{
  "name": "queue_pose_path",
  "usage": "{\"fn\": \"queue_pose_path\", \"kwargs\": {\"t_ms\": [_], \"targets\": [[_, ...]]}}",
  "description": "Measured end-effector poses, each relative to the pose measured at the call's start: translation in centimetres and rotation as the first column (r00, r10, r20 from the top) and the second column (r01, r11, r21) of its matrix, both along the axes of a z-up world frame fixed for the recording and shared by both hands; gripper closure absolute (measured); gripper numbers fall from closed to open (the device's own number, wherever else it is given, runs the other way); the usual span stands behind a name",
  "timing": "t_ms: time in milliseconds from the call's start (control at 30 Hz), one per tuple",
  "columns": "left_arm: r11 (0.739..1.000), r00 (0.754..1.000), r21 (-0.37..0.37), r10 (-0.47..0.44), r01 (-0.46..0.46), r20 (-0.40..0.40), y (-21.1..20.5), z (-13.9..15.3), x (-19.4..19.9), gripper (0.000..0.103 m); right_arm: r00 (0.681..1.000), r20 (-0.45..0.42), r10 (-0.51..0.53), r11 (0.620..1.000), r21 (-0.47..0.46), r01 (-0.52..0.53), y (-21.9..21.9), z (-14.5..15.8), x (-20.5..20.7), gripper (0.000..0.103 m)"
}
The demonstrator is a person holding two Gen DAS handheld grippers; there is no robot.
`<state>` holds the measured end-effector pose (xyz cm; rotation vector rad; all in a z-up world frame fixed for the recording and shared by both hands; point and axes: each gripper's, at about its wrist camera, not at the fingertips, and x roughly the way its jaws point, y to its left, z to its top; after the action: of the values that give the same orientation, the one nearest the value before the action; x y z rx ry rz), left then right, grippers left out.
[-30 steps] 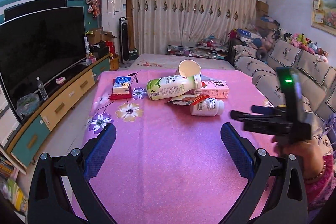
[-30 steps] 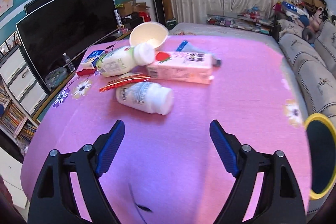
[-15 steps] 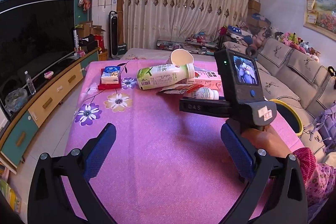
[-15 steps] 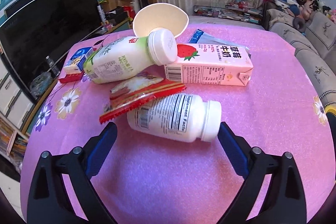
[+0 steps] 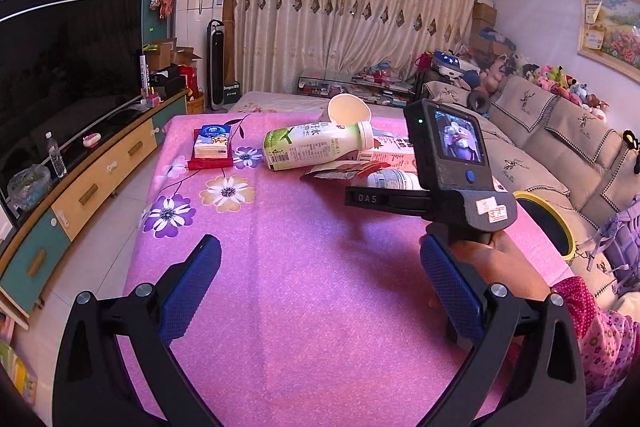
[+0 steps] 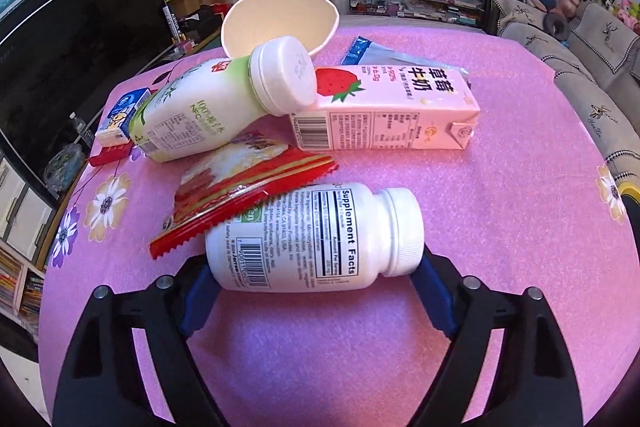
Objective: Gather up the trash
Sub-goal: 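Grasp the white supplement bottle with the right gripper, then carry the supplement bottle over the yellow bin and open the right gripper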
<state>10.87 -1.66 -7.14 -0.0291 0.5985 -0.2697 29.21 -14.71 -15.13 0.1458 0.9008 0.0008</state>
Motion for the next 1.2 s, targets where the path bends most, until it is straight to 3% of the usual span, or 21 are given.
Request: {"fn": "queue_pose_path", "kwargs": {"t_ms": [133,333,533,667,967,1200], "targets": [[1.0,1.0,0.007,-0.011,0.011,0.002,-0.6,0.1,-0.2,0.005,1.0,0.001,0.017,0.999,0.034,-0.017,-1.7,0.5,-1.8,0.024],[0.999,0.999,0.021,-0.034,0.034,0.007,-2.2,0.6,-0.4,0.005,0.997,0.07,0.03,0.997,0.065,-0.034,-5.3,2.8,-6.6,0.024],[0.998,0.998,0.013,-0.062,0.062,-0.011,-4.3,0.6,-0.3,0.005,0.99,0.139,-0.017,0.998,0.065,0.008,-10.6,4.8,-11.2,0.024],[0.997,0.997,0.012,-0.077,0.077,-0.012,-5.8,0.7,-0.2,0.005,0.981,0.169,-0.099,0.994,0.052,0.092,-15.3,5.5,-13.4,0.023],[0.994,0.994,0.025,-0.109,0.11,-0.025,-9.1,0.7,0.7,0.005,0.937,0.155,-0.314,0.95,0.048,0.31,-28.1,4.4,-15.7,0.023],[0.992,0.993,0.053,-0.113,0.115,-0.045,-11.3,0.4,1.6,0.005,0.925,0.1,-0.367,0.928,-0.035,0.371,-34.1,1.0,-14.5,0.023]]}}
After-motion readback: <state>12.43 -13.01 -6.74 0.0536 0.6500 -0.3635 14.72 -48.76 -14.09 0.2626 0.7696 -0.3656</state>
